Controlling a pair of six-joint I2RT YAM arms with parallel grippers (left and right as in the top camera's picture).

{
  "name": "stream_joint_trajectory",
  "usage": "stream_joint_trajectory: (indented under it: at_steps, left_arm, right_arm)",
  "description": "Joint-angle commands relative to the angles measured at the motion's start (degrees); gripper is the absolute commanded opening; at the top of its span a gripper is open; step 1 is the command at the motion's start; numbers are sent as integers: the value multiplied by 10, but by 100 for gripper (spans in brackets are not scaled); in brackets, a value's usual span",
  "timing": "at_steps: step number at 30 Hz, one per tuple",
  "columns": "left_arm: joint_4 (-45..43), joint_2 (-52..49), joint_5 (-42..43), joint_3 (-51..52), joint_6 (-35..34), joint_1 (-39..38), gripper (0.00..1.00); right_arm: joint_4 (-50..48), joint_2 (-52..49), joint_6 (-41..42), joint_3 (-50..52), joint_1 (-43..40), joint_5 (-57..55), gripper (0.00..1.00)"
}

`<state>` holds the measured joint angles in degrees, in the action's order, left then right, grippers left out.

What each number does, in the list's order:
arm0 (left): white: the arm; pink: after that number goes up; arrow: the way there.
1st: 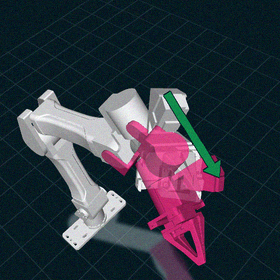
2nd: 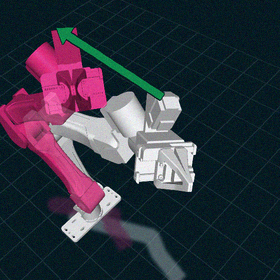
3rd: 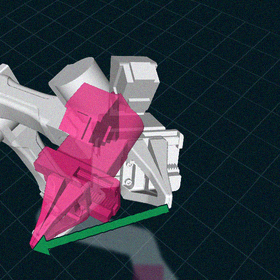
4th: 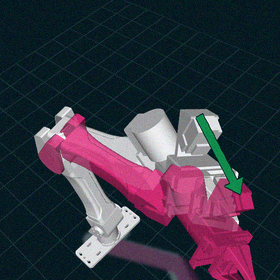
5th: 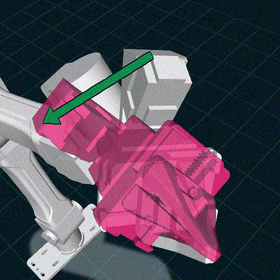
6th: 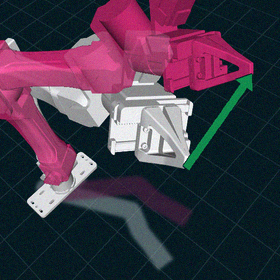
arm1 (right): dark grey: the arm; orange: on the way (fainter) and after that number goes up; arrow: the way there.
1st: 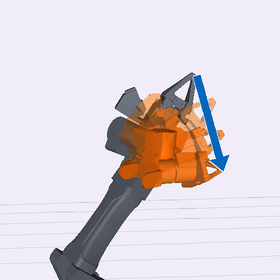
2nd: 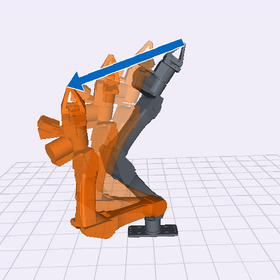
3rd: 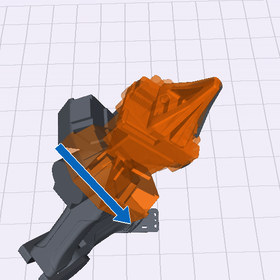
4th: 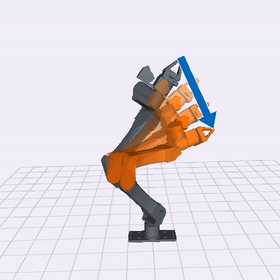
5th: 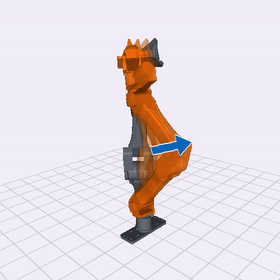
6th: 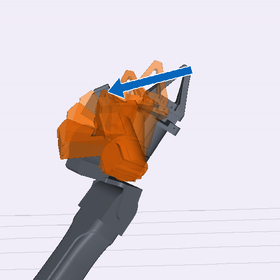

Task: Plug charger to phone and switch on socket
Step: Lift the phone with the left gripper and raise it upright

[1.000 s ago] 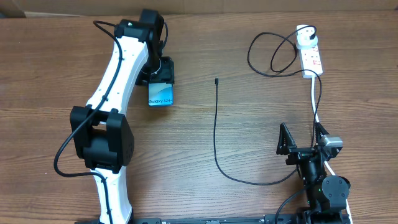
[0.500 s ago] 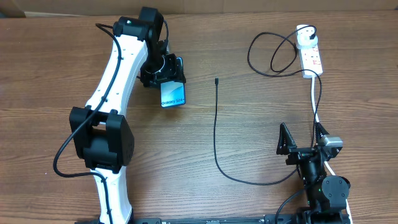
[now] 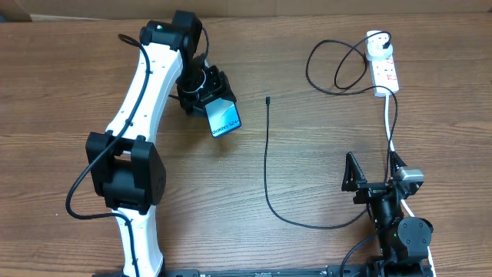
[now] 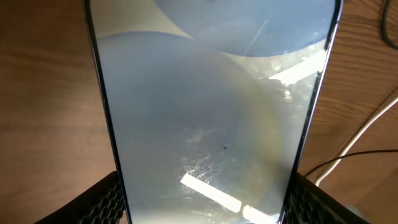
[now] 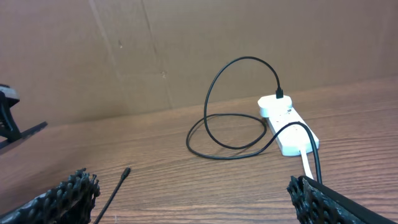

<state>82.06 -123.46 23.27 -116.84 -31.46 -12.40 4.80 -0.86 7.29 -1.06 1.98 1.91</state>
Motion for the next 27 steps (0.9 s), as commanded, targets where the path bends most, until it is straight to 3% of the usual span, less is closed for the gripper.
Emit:
stream_joint_trajectory:
  at_steps: [1, 20, 27]
  left_arm:
    - [14, -2, 26, -17, -81, -4, 4]
    - [70, -2, 344, -16, -89, 19, 4]
    - [83, -2, 387, -16, -155, 30, 4]
  right_arm:
    - [-1, 2, 1, 6, 3, -4, 100]
    - [-1, 2, 1, 6, 3, -4, 100]
    - [-1, 2, 1, 6, 3, -4, 100]
